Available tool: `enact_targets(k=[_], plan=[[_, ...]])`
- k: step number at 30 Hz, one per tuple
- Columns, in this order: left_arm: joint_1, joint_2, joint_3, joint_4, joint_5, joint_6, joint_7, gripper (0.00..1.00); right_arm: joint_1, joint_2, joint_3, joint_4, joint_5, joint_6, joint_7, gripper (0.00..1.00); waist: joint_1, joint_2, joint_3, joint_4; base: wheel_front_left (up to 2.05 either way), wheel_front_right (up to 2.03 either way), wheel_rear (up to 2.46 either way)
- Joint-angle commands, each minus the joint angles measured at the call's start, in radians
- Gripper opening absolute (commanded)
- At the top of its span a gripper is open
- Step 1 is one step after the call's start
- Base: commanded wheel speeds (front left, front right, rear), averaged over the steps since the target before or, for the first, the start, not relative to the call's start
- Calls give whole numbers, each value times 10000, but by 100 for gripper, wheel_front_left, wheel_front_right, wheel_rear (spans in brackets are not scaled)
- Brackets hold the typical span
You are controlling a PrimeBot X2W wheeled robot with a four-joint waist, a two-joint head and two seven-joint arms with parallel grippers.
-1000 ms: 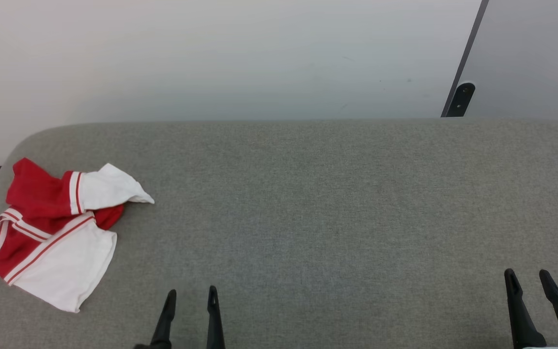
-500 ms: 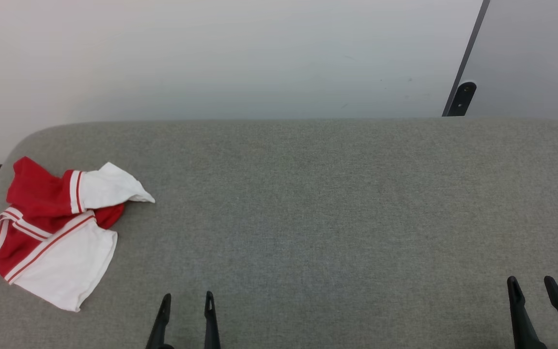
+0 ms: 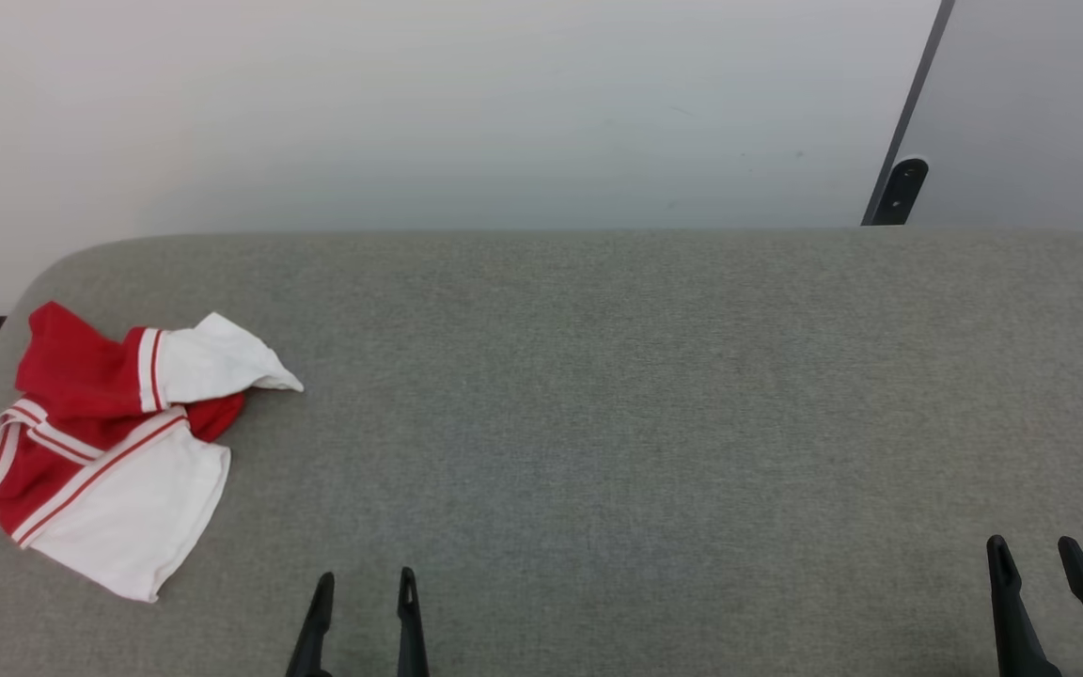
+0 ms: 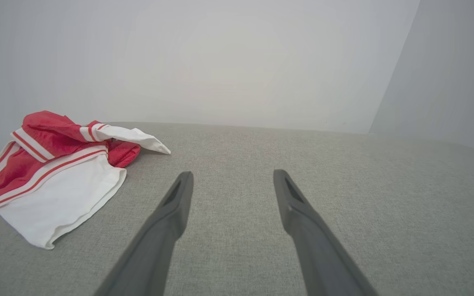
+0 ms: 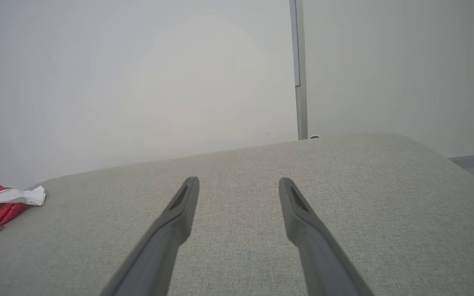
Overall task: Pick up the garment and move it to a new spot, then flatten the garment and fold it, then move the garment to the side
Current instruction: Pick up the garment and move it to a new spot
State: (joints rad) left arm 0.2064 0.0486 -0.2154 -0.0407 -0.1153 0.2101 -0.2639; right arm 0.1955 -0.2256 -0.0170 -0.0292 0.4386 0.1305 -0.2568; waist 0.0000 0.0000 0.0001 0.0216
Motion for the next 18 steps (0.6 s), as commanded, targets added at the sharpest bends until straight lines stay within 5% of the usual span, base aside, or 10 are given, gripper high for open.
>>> enact_targets(k=[1, 7, 18], plan=[[53, 32, -23, 18, -31, -61, -11, 100, 74, 36, -44, 7, 120, 4, -56, 100, 0, 0, 10, 51, 0, 0, 0], [-81, 32, -147, 50, -135, 165, -11, 100, 55, -98, 103, -117, 166, 4, -59, 100, 0, 0, 99, 620, 0, 0, 0], [240, 30, -201, -30, -270, 615, -9, 100, -105, -437, 685, -376, 14, 4, -60, 100, 0, 0, 151, 2821, 0, 0, 0]])
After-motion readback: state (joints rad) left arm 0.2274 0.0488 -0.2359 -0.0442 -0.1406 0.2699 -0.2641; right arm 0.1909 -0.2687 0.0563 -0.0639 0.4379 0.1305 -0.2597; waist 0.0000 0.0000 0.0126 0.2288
